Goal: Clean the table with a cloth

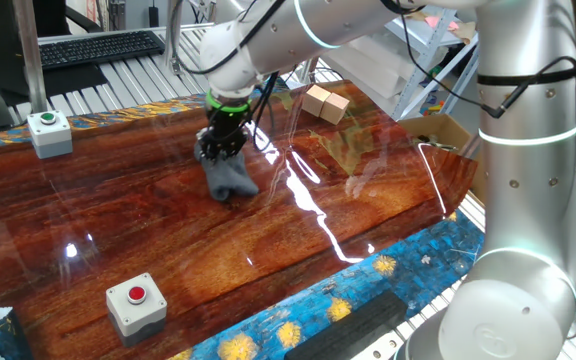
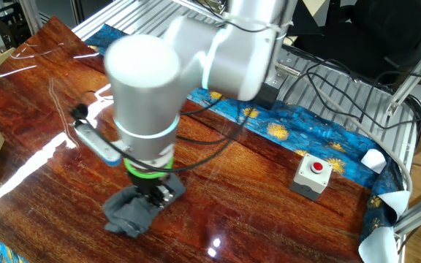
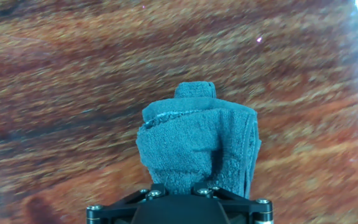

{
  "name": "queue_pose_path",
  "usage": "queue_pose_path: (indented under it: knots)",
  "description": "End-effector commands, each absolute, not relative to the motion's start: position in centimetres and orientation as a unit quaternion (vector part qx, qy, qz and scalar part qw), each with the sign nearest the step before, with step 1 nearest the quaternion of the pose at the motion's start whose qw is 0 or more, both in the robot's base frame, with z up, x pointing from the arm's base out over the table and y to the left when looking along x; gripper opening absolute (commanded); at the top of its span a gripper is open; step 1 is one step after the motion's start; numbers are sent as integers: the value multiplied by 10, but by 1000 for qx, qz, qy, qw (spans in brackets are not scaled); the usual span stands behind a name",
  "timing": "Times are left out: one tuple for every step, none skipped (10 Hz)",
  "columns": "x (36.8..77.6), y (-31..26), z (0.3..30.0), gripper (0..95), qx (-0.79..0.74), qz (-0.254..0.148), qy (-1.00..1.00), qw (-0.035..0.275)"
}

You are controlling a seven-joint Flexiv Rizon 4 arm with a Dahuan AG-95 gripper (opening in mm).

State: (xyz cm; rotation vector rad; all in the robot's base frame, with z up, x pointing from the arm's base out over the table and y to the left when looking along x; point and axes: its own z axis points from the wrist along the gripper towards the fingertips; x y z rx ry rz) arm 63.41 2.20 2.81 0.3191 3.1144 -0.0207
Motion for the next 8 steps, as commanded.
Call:
queue_pose_path:
  knots:
    - [629,35,29,0,98,-4,995,4]
    - [626,41,28,0,97,1,995,0]
    - [622,48,28,0,98,2,995,-1]
    - [621,50,28,0,97,2,995,-2]
    - [616,60,28,0,91,0,996,-3]
    - [614,65,27,0,90,-4,996,-2]
    - [613,69,27,0,92,-5,996,-2]
    - [613,69,27,0,87,-7,996,-2]
